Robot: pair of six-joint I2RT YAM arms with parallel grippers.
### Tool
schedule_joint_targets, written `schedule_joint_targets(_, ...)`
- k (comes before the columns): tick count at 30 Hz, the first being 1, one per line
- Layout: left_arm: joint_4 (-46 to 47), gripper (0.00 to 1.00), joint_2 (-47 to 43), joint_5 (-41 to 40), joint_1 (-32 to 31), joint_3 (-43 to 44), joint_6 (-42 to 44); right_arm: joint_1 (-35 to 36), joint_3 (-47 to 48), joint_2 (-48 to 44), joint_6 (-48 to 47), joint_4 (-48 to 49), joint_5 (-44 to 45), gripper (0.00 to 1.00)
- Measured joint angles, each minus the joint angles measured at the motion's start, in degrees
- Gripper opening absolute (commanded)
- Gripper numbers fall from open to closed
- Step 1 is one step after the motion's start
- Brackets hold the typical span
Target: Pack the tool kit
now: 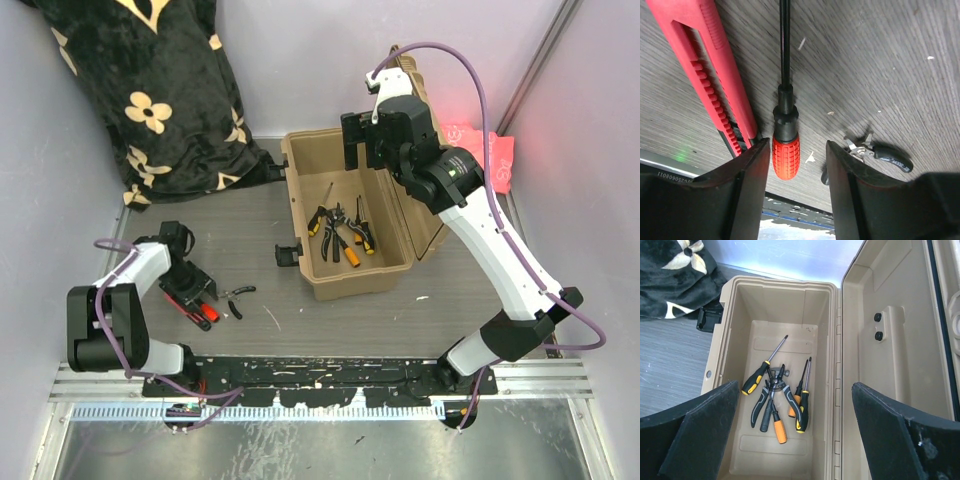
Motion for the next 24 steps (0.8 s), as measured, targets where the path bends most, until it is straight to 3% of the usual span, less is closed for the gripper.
schedule_joint_targets(6,1.9,0.35,1.4,-0.1,0.0,-1.3,-0.6,0.0,0.0,0.0,-0.2,-0.2,0.0,1.00)
schedule_joint_targets(8,2.1,0.23,1.8,-0.3,0.0,-1.6,-0.8,0.0,0.2,0.0,-0.2,-0.3,0.1,1.00)
schedule_joint_targets(10,1.9,0.02,1.8,-0.3,0.0,-1.8,-0.9,0.0,0.5,0.0,-0.2,-0.6,0.2,1.00)
schedule_joint_targets(11,1.7,0.00,1.8,0.0,0.0,-1.8,-1.0,0.0,0.7,0.0,-0.2,-0.5,0.3,1.00)
schedule_joint_targets(18,-2.1,0.00,1.7,0.0,0.2,1.7,-1.0,0.0,0.9,-0.1,-0.3,-0.8,0.7,1.00)
schedule_joint_targets(24,-3.1,0.00,3.0,2.6,-1.3,28.4,-2.5,-0.2,0.9,-0.1,-0.4,-0.8,0.9,1.00)
